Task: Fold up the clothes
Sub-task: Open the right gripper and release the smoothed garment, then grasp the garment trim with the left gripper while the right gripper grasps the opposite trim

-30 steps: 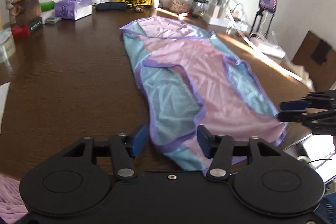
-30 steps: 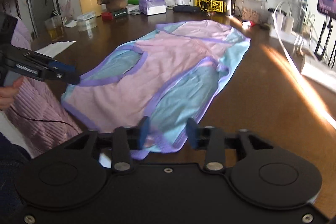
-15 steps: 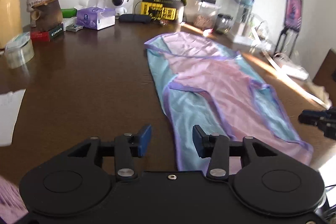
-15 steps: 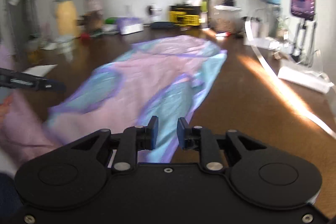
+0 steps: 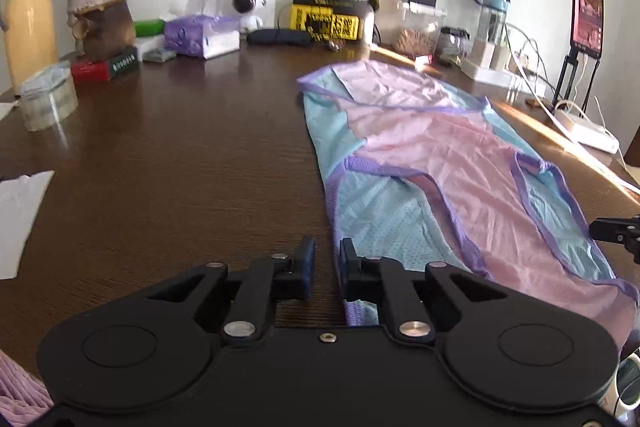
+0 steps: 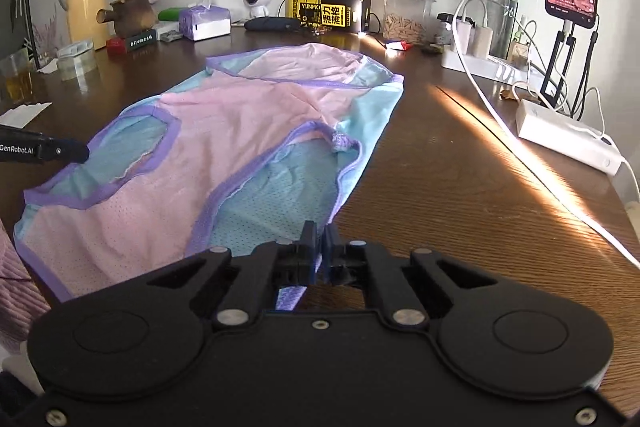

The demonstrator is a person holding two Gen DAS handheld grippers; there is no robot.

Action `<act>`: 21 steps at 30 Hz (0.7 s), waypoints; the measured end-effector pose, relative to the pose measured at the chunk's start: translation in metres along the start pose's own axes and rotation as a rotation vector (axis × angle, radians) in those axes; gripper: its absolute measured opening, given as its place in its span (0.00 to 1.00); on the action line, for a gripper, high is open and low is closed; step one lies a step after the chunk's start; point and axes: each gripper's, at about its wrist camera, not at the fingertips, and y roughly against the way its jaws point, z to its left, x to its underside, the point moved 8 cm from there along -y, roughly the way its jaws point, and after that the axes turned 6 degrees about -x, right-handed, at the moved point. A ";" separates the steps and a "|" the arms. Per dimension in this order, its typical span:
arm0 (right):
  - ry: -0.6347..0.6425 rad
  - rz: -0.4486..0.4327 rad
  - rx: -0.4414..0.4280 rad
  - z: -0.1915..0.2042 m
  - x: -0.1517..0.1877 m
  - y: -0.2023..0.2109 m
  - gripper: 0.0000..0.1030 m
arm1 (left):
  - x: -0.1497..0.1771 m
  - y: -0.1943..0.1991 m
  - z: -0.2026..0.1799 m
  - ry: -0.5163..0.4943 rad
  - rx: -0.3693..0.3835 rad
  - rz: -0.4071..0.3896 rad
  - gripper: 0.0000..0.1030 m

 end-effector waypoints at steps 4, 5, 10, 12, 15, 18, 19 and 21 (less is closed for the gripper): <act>0.043 -0.081 -0.092 0.012 -0.045 0.011 0.53 | 0.002 0.023 0.008 0.043 0.024 -0.003 0.62; 0.068 -0.098 -0.108 0.015 -0.064 0.009 0.55 | 0.004 0.028 0.010 0.061 0.040 0.004 0.62; 0.236 -0.103 -0.175 0.051 -0.149 -0.039 0.56 | 0.022 0.047 0.006 0.115 0.127 0.042 0.65; 0.279 -0.061 -0.265 0.077 -0.187 -0.085 0.56 | 0.032 0.045 0.000 0.126 0.152 0.078 0.65; 0.277 0.051 -0.260 0.092 -0.216 -0.167 0.56 | 0.034 0.043 -0.008 0.100 0.145 0.082 0.65; 0.295 0.150 -0.205 0.102 -0.219 -0.231 0.56 | 0.033 0.042 -0.013 0.106 0.171 0.072 0.64; 0.286 0.174 -0.220 0.104 -0.218 -0.243 0.55 | 0.033 0.042 -0.014 0.110 0.184 0.080 0.62; 0.273 0.218 -0.226 0.108 -0.215 -0.270 0.54 | 0.033 0.041 -0.017 0.113 0.206 0.091 0.50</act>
